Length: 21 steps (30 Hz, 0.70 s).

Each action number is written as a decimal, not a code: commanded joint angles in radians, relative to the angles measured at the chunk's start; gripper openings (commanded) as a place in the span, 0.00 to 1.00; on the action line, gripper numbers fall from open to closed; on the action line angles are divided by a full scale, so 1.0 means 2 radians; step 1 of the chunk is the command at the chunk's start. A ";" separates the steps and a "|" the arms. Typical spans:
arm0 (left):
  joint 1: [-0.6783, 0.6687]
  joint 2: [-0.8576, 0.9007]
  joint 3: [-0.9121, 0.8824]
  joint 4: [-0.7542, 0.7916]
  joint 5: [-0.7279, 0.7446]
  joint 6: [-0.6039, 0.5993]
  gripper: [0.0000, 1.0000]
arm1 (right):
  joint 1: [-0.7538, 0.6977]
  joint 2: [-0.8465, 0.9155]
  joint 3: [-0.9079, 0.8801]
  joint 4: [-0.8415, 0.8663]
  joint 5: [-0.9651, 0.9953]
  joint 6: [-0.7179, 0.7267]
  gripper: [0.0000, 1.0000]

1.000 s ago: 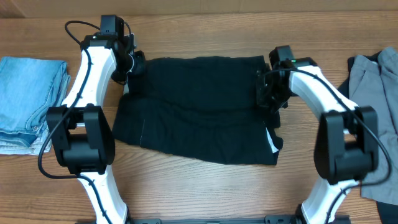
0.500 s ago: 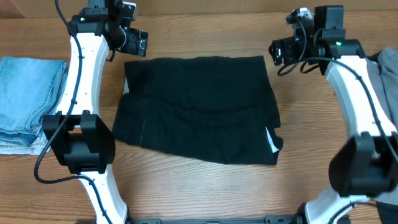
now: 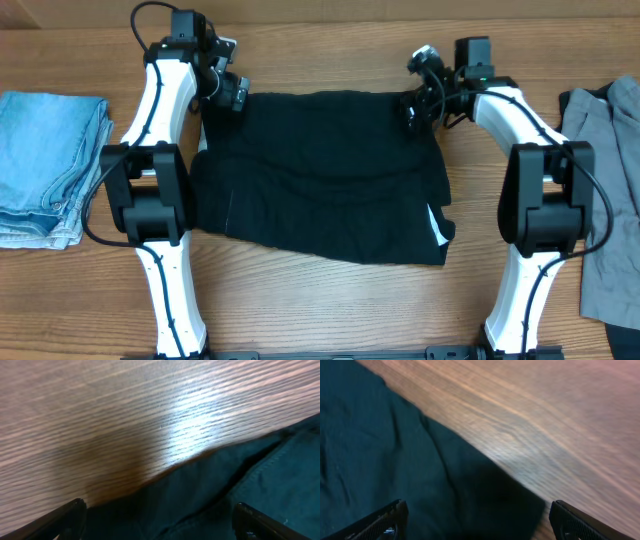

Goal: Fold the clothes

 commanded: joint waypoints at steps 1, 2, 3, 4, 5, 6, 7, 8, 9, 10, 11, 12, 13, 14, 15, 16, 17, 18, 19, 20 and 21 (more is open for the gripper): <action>0.001 0.021 0.008 0.004 -0.006 0.007 0.95 | 0.000 0.026 0.008 0.006 -0.009 -0.004 0.90; 0.002 0.021 0.008 0.008 -0.021 0.002 0.95 | 0.000 0.029 0.008 0.008 -0.009 -0.003 0.90; 0.003 0.022 0.008 0.015 -0.034 0.000 0.95 | 0.000 0.032 0.008 0.008 -0.009 -0.004 0.90; 0.004 0.022 0.008 0.025 -0.035 0.001 0.90 | 0.000 0.036 0.008 0.008 -0.009 -0.004 0.90; 0.006 0.022 0.008 0.031 -0.035 0.012 0.87 | 0.000 0.037 0.008 0.008 -0.009 -0.003 0.90; 0.007 0.022 0.008 0.030 -0.035 0.042 0.89 | 0.000 0.038 0.008 0.008 -0.009 -0.003 0.90; 0.008 0.022 0.008 0.028 -0.035 0.062 0.98 | 0.000 0.038 0.008 0.008 -0.009 -0.003 0.90; 0.010 0.021 0.010 0.020 -0.035 0.089 1.00 | 0.000 0.038 0.008 0.008 -0.009 -0.004 0.90; 0.016 0.021 0.017 0.004 -0.035 0.104 1.00 | 0.000 0.038 0.008 0.008 -0.009 -0.004 0.90; 0.021 0.021 0.025 -0.010 -0.025 0.114 1.00 | 0.000 0.038 0.008 0.008 -0.009 -0.004 0.90; 0.028 0.021 0.035 -0.024 -0.002 0.126 1.00 | 0.000 0.038 0.008 0.009 -0.009 -0.004 0.90; 0.036 0.021 0.047 -0.039 0.029 0.134 1.00 | 0.000 0.038 0.008 0.010 -0.009 -0.004 0.90; 0.047 0.021 0.057 -0.050 0.063 0.137 1.00 | 0.000 0.038 0.008 0.011 -0.009 -0.004 0.90; 0.055 0.021 0.061 -0.054 0.086 0.137 1.00 | 0.000 0.038 0.008 0.012 -0.009 -0.004 0.90; 0.065 0.021 0.062 -0.056 0.107 0.134 1.00 | 0.000 0.038 0.008 0.012 -0.009 -0.003 0.90; 0.072 0.021 0.062 -0.058 0.113 0.117 1.00 | 0.000 0.038 0.008 0.012 -0.009 -0.003 0.90; 0.078 0.021 0.062 -0.056 0.113 0.082 1.00 | 0.000 0.038 0.008 0.014 -0.008 0.007 0.90; 0.079 0.021 0.062 -0.053 0.113 0.060 0.98 | 0.000 0.038 0.008 0.019 -0.002 0.027 0.90; 0.079 0.021 0.062 -0.051 0.113 0.013 0.95 | -0.001 0.038 0.008 0.027 0.015 0.068 0.90; 0.077 0.021 0.062 -0.049 0.116 -0.039 0.91 | -0.001 0.038 0.008 0.027 0.015 0.084 0.90; 0.074 0.021 0.062 -0.049 0.116 -0.055 0.88 | -0.001 0.038 0.008 0.027 0.015 0.091 0.90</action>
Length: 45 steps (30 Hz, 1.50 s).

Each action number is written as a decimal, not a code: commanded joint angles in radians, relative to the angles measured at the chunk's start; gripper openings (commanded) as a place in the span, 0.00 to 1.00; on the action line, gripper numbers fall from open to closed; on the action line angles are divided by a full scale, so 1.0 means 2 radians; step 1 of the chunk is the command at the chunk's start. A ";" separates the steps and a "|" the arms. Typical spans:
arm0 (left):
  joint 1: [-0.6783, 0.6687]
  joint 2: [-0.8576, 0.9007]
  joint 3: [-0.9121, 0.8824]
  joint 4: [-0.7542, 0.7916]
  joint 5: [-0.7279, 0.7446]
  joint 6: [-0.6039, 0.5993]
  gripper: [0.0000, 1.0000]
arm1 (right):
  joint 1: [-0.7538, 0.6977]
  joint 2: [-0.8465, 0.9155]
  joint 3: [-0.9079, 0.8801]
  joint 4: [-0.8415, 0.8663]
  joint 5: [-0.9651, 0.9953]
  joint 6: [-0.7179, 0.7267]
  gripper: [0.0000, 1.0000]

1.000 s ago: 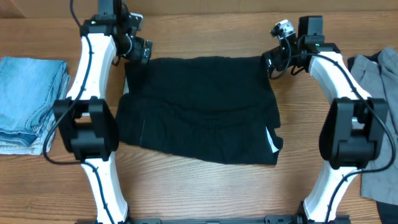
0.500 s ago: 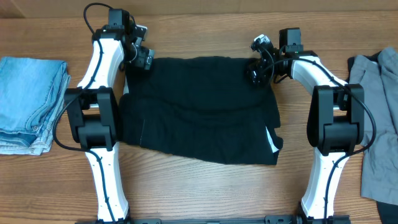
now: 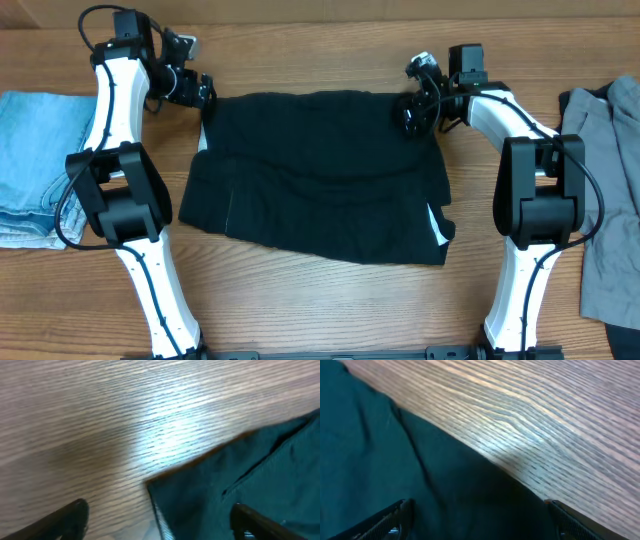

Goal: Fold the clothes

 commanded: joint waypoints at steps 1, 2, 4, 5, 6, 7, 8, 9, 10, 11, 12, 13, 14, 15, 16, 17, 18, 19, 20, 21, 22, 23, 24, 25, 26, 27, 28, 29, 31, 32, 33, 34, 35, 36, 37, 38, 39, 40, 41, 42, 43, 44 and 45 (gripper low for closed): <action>-0.014 0.001 0.011 0.002 0.019 -0.100 0.82 | -0.001 0.008 0.008 0.002 0.009 0.043 0.89; -0.017 0.002 0.010 0.002 0.014 -0.108 0.72 | -0.001 0.008 0.008 0.001 0.009 0.043 0.89; -0.024 0.003 0.002 0.003 0.008 -0.129 0.56 | -0.001 0.008 0.008 -0.003 0.009 0.043 0.89; -0.026 0.005 0.000 0.003 0.007 -0.137 0.51 | -0.001 0.008 0.008 -0.003 0.009 0.043 0.89; -0.026 0.007 -0.004 0.006 -0.002 -0.153 0.49 | -0.001 0.008 0.008 -0.002 0.009 0.043 0.89; -0.026 0.011 -0.004 0.005 -0.018 -0.171 0.49 | -0.001 0.008 0.008 -0.003 0.009 0.043 0.89; -0.026 0.012 -0.005 0.004 -0.031 -0.183 0.48 | -0.001 0.008 0.008 -0.003 0.009 0.043 0.89; -0.024 0.012 -0.005 0.006 -0.038 -0.192 0.49 | -0.001 0.008 0.008 -0.003 0.009 0.043 0.89; -0.023 0.012 -0.005 0.005 -0.044 -0.203 0.47 | -0.001 0.008 0.008 -0.003 0.009 0.043 0.89; -0.022 0.012 -0.007 0.003 -0.045 -0.216 0.44 | -0.001 0.009 0.008 -0.004 0.009 0.043 0.89; -0.021 0.012 -0.010 0.001 -0.046 -0.234 0.45 | -0.001 0.009 0.008 -0.005 0.009 0.043 0.89; -0.021 0.012 -0.014 -0.002 -0.045 -0.248 0.45 | -0.001 0.009 0.008 -0.005 0.009 0.043 0.89; -0.021 0.012 -0.021 -0.002 -0.043 -0.259 0.45 | -0.001 0.009 0.008 -0.004 0.009 0.043 0.89; -0.021 0.012 -0.025 -0.002 -0.043 -0.265 0.45 | -0.001 0.009 0.008 -0.005 0.009 0.043 0.89; -0.021 0.013 -0.029 -0.003 -0.043 -0.269 0.43 | -0.001 0.009 0.008 -0.005 0.009 0.043 0.89; -0.020 0.013 -0.031 -0.002 -0.043 -0.282 0.43 | -0.001 0.009 0.008 -0.005 0.009 0.043 0.89; -0.019 0.013 -0.031 0.002 -0.043 -0.288 0.44 | -0.001 0.009 0.008 -0.005 0.009 0.043 0.89; -0.018 0.013 -0.031 0.007 -0.043 -0.288 0.44 | -0.001 0.009 0.008 -0.005 0.009 0.043 0.89; -0.017 0.013 -0.031 0.011 -0.043 -0.288 0.44 | -0.001 0.009 0.008 -0.005 0.009 0.043 0.89; -0.017 0.013 -0.031 0.016 -0.043 -0.289 0.46 | -0.001 0.009 0.008 -0.005 0.009 0.042 0.89; -0.016 0.013 -0.031 0.017 -0.045 -0.301 0.46 | -0.001 0.009 0.008 -0.005 0.009 0.041 0.89; -0.013 0.013 -0.031 0.014 -0.048 -0.344 0.44 | -0.001 0.009 0.008 -0.005 0.009 0.041 0.89; -0.007 0.013 -0.031 0.008 -0.039 -0.417 0.42 | -0.001 0.009 0.008 -0.005 0.009 0.041 0.89; -0.003 0.013 -0.031 0.010 -0.015 -0.455 0.41 | -0.001 0.009 0.008 -0.006 0.009 0.041 0.89; 0.002 0.013 -0.031 0.017 0.015 -0.505 0.41 | -0.001 0.009 0.008 -0.007 0.009 0.041 0.89; 0.004 0.013 -0.031 0.023 0.042 -0.561 0.34 | -0.001 0.009 0.008 -0.008 0.009 0.040 0.89; 0.004 0.013 -0.031 0.024 0.051 -0.612 0.31 | -0.001 0.009 0.008 -0.009 0.009 0.039 0.89; 0.001 0.013 -0.031 0.024 0.043 -0.634 0.31 | -0.001 0.009 0.008 -0.009 0.009 0.039 0.89; -0.010 0.013 -0.031 0.019 0.001 -0.669 0.31 | -0.001 0.009 0.008 -0.010 0.009 0.039 0.89; -0.016 0.013 -0.031 0.018 -0.015 -0.695 0.34 | -0.001 0.009 0.008 -0.010 0.009 0.039 0.89; -0.025 0.013 -0.031 0.021 -0.024 -0.721 0.37 | -0.001 0.009 0.008 -0.010 0.009 0.039 0.89; -0.035 0.013 -0.031 0.029 -0.027 -0.741 0.41 | -0.001 0.009 0.008 -0.011 0.009 0.039 0.89; -0.043 0.013 -0.031 0.038 -0.028 -0.753 0.46 | -0.001 0.009 0.008 -0.012 0.009 0.039 0.89; -0.053 0.013 -0.031 0.044 -0.033 -0.770 0.47 | -0.001 0.009 0.008 -0.013 0.009 0.039 0.89; -0.059 0.013 -0.031 0.044 -0.038 -0.782 0.48 | -0.001 0.009 0.008 -0.014 0.009 0.039 0.89; -0.062 0.013 -0.031 0.044 -0.038 -0.784 0.49 | -0.001 0.009 0.008 -0.015 0.009 0.039 0.89; -0.064 0.013 -0.031 0.041 -0.039 -0.784 0.50 | -0.001 0.009 0.008 -0.016 0.009 0.039 0.89; -0.064 0.013 -0.031 0.040 -0.039 -0.784 0.50 | -0.001 0.009 0.008 -0.016 0.009 0.039 0.89; -0.064 0.010 -0.030 0.036 -0.039 -0.784 0.50 | -0.001 0.009 0.008 -0.016 0.009 0.039 0.89; -0.061 0.007 -0.026 0.033 -0.039 -0.784 0.50 | -0.001 0.009 0.008 -0.016 0.009 0.039 0.89; -0.056 0.003 -0.016 0.027 -0.040 -0.779 0.51 | -0.001 0.009 0.008 -0.017 0.009 0.039 0.89; -0.048 0.000 0.002 0.015 -0.043 -0.764 0.51 | -0.001 0.009 0.008 -0.018 0.009 0.039 0.89; -0.042 -0.001 0.027 -0.006 -0.050 -0.753 0.52 | -0.001 0.009 0.008 -0.017 0.009 0.039 0.90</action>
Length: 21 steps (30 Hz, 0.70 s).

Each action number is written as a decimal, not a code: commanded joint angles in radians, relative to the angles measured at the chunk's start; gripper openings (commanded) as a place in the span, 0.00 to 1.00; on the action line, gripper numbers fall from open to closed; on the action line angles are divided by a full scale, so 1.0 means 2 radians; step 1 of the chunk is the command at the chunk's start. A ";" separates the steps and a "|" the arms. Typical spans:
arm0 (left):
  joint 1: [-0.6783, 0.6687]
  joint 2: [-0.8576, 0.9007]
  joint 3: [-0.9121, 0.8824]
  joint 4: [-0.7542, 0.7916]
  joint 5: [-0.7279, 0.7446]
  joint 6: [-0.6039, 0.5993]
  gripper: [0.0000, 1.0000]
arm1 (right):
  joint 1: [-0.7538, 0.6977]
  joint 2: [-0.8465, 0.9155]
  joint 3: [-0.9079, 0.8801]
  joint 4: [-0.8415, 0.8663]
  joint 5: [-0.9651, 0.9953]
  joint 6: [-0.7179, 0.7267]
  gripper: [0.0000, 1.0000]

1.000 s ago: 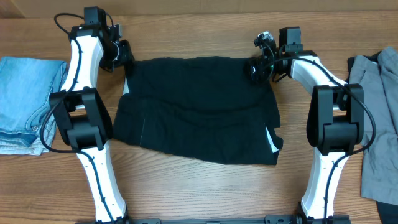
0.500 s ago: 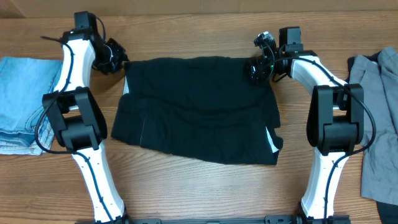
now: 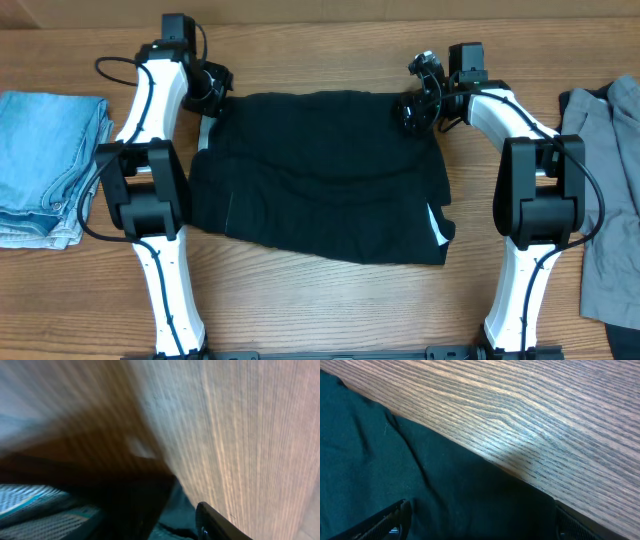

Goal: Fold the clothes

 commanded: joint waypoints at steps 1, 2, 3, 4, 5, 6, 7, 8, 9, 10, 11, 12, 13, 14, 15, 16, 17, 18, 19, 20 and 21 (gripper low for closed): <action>0.020 -0.008 0.079 -0.055 -0.033 0.028 0.54 | -0.001 0.009 0.003 -0.005 0.004 0.004 0.89; 0.020 -0.008 0.094 -0.069 -0.044 0.034 0.55 | -0.001 0.009 0.003 -0.004 0.004 0.004 0.90; 0.020 -0.008 0.123 -0.091 -0.061 0.041 0.57 | -0.001 0.009 0.003 -0.004 0.004 0.004 0.90; 0.019 -0.008 0.137 -0.100 -0.066 0.044 0.57 | -0.001 0.009 0.003 -0.004 0.004 0.005 0.90; 0.015 -0.008 0.148 -0.106 -0.064 0.046 0.58 | -0.001 0.009 0.003 -0.004 0.004 0.004 0.90; 0.007 -0.008 0.150 -0.110 -0.064 0.046 0.58 | -0.001 0.009 0.003 -0.004 0.004 0.004 0.90; -0.002 -0.007 0.145 -0.111 -0.070 0.045 0.59 | -0.001 0.009 0.003 -0.004 0.004 0.005 0.90; -0.007 -0.005 0.142 -0.111 -0.076 0.043 0.62 | -0.001 0.009 0.003 -0.004 0.004 0.005 0.90; -0.014 -0.001 0.138 -0.110 -0.076 0.031 0.66 | -0.001 0.009 0.003 -0.004 0.004 0.005 0.90; -0.018 0.002 0.135 -0.109 -0.068 0.018 0.68 | -0.001 0.009 0.003 -0.004 0.004 0.004 0.90; -0.021 0.011 0.135 -0.107 -0.057 0.006 0.70 | -0.001 0.009 0.003 -0.004 0.004 0.005 0.90; -0.026 0.021 0.135 -0.105 -0.047 -0.002 0.71 | -0.001 0.009 0.003 -0.004 0.004 0.005 0.90; -0.028 0.032 0.134 -0.106 -0.037 -0.011 0.72 | -0.001 0.009 0.003 -0.004 0.004 0.005 0.90; -0.030 0.043 0.134 -0.106 -0.034 -0.012 0.72 | -0.001 0.009 0.003 -0.004 0.004 0.005 0.90; -0.030 0.058 0.134 -0.108 -0.025 -0.019 0.72 | -0.001 0.009 0.003 -0.004 0.004 0.005 0.90; -0.029 0.067 0.134 -0.109 -0.018 -0.025 0.73 | -0.001 0.009 0.003 -0.004 0.004 0.005 0.90; -0.027 0.075 0.134 -0.109 -0.012 -0.029 0.73 | -0.001 0.009 0.003 -0.005 0.004 0.005 0.90; -0.026 0.084 0.134 -0.110 -0.010 -0.030 0.72 | -0.001 0.009 0.003 -0.006 0.004 0.005 0.90; -0.026 0.090 0.134 -0.114 -0.009 -0.034 0.73 | -0.001 0.009 0.003 -0.007 0.004 0.005 0.90; -0.023 0.093 0.134 -0.120 -0.012 -0.039 0.73 | -0.001 0.009 0.003 -0.008 0.004 0.005 0.90; -0.020 0.095 0.134 -0.121 -0.019 -0.039 0.73 | -0.001 0.009 0.003 -0.009 0.004 0.005 0.90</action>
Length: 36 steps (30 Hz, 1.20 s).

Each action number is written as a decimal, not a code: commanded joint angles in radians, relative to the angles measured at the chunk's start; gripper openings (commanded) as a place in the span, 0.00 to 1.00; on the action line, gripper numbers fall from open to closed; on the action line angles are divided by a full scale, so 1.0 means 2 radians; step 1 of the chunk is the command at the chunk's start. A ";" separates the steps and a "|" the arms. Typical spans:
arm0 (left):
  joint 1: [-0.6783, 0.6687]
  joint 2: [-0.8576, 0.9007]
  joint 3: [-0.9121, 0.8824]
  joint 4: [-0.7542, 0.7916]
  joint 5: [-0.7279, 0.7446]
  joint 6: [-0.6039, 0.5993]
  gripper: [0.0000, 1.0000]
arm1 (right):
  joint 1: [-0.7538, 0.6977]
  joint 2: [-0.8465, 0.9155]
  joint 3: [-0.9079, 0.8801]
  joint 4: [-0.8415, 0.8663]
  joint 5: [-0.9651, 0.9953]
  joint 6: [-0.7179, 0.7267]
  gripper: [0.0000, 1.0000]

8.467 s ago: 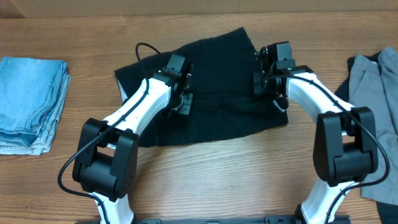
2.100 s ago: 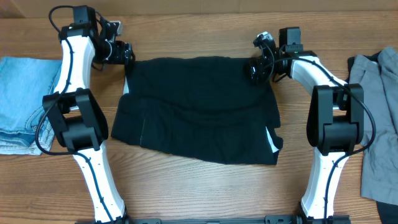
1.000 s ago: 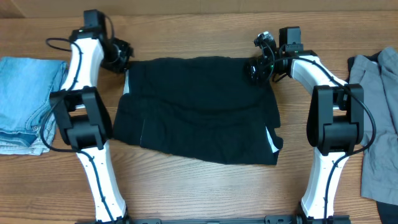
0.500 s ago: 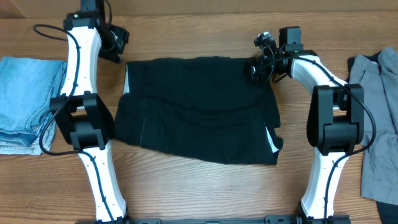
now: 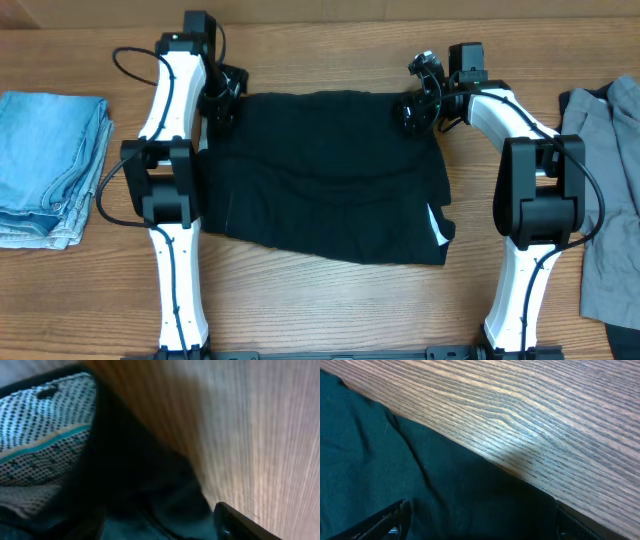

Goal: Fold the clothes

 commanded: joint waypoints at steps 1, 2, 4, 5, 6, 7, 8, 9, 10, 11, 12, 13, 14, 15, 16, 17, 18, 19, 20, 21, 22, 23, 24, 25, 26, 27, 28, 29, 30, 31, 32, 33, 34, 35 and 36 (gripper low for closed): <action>0.013 0.010 0.000 -0.010 -0.006 -0.017 0.73 | -0.001 0.009 0.002 -0.008 0.004 0.005 0.90; 0.017 0.010 0.000 -0.010 -0.006 -0.017 0.73 | -0.001 0.009 0.002 -0.009 0.004 0.005 0.91; 0.023 0.010 -0.002 -0.019 -0.015 -0.017 0.70 | -0.001 0.009 0.002 -0.009 0.004 0.005 0.93; 0.025 0.010 -0.003 -0.022 -0.023 -0.017 0.64 | -0.001 0.009 0.002 -0.010 0.004 0.005 0.93; 0.026 0.010 -0.005 -0.022 -0.027 -0.017 0.55 | -0.001 0.009 0.002 -0.011 0.004 0.005 0.94; 0.026 0.010 -0.005 -0.021 -0.030 -0.017 0.50 | -0.001 0.009 0.002 -0.012 0.004 0.005 0.94; 0.028 0.010 -0.005 -0.018 -0.033 -0.017 0.48 | -0.001 0.009 0.002 -0.013 0.004 0.005 0.94; 0.030 0.010 -0.005 -0.018 -0.034 -0.017 0.56 | -0.001 0.009 0.002 -0.013 0.004 0.005 0.94; 0.030 0.011 -0.005 -0.018 -0.043 -0.017 0.63 | -0.001 0.009 0.002 -0.013 0.004 0.005 0.94; 0.030 0.011 -0.005 -0.018 -0.055 -0.017 0.67 | -0.001 0.009 0.002 -0.013 0.004 0.005 0.94; 0.030 0.011 -0.005 -0.013 -0.062 -0.017 0.71 | -0.001 0.009 0.002 -0.013 0.004 0.005 0.94; 0.030 0.011 -0.005 -0.004 -0.063 -0.017 0.73 | -0.001 0.009 0.002 -0.012 0.004 0.005 0.95; 0.031 0.011 -0.005 0.005 -0.063 -0.017 0.73 | -0.001 0.009 0.002 -0.012 0.004 0.005 0.96; 0.031 0.011 -0.005 0.006 -0.065 -0.017 0.76 | -0.001 0.009 0.002 -0.012 0.004 0.005 0.96; 0.031 0.011 -0.005 0.006 -0.077 -0.017 0.76 | -0.001 0.009 0.002 -0.012 0.004 0.005 0.97; 0.031 0.011 -0.006 0.006 -0.087 -0.017 0.76 | -0.001 0.009 0.002 -0.012 0.004 0.005 0.97; 0.031 0.011 -0.007 0.006 -0.091 -0.017 0.73 | -0.001 0.009 0.002 -0.012 0.004 0.005 0.97; 0.031 0.011 -0.014 0.009 -0.096 -0.017 0.71 | -0.001 0.009 0.002 -0.012 0.004 0.005 0.97; 0.031 0.011 -0.021 0.016 -0.095 -0.016 0.71 | -0.001 0.009 0.002 -0.012 0.004 0.005 0.97; 0.031 0.011 -0.031 0.027 -0.095 -0.011 0.71 | -0.001 0.009 0.002 -0.013 0.004 0.005 0.99; 0.031 0.011 -0.043 0.039 -0.092 -0.011 0.75 | -0.001 0.009 0.002 -0.014 0.004 0.005 1.00; 0.030 0.011 -0.054 0.052 -0.081 -0.011 0.76 | -0.001 0.009 0.002 -0.016 0.004 0.005 1.00; 0.030 0.011 -0.060 0.057 -0.079 -0.011 0.77 | -0.001 0.009 0.002 -0.018 0.004 0.005 1.00; 0.028 0.011 -0.068 0.062 -0.078 -0.011 0.75 | -0.001 0.009 0.002 -0.018 0.004 0.005 1.00; 0.028 0.011 -0.075 0.065 -0.078 -0.010 0.73 | -0.001 0.009 0.002 -0.018 0.004 0.005 1.00; 0.028 0.011 -0.079 0.069 -0.071 -0.011 0.79 | -0.001 0.009 0.002 -0.019 0.004 0.005 1.00; 0.028 0.011 -0.077 0.076 -0.036 -0.010 0.85 | -0.001 0.009 0.002 -0.018 0.004 0.005 1.00; 0.029 0.009 -0.065 0.076 -0.004 -0.007 0.87 | -0.001 0.009 0.002 -0.017 0.004 0.005 1.00; 0.029 0.007 -0.044 0.069 0.003 -0.002 0.94 | -0.001 0.009 0.002 -0.016 0.004 0.005 1.00; 0.028 0.007 -0.015 0.053 0.001 0.001 1.00 | -0.001 0.009 0.002 -0.018 0.004 0.005 1.00; 0.028 0.007 0.008 0.041 -0.001 0.002 1.00 | -0.001 0.009 0.002 -0.020 0.004 0.005 1.00; 0.028 0.007 0.024 0.033 -0.001 0.003 1.00 | -0.001 0.009 0.002 -0.021 0.004 0.005 1.00; 0.028 0.007 0.039 0.026 -0.001 0.005 1.00 | -0.001 0.009 0.002 -0.021 0.004 0.005 1.00; 0.028 0.007 0.047 0.022 -0.002 0.012 1.00 | -0.001 0.009 0.002 -0.020 0.004 0.005 1.00; 0.028 0.007 0.050 0.018 -0.005 0.012 1.00 | -0.001 0.009 0.002 -0.020 0.004 0.005 1.00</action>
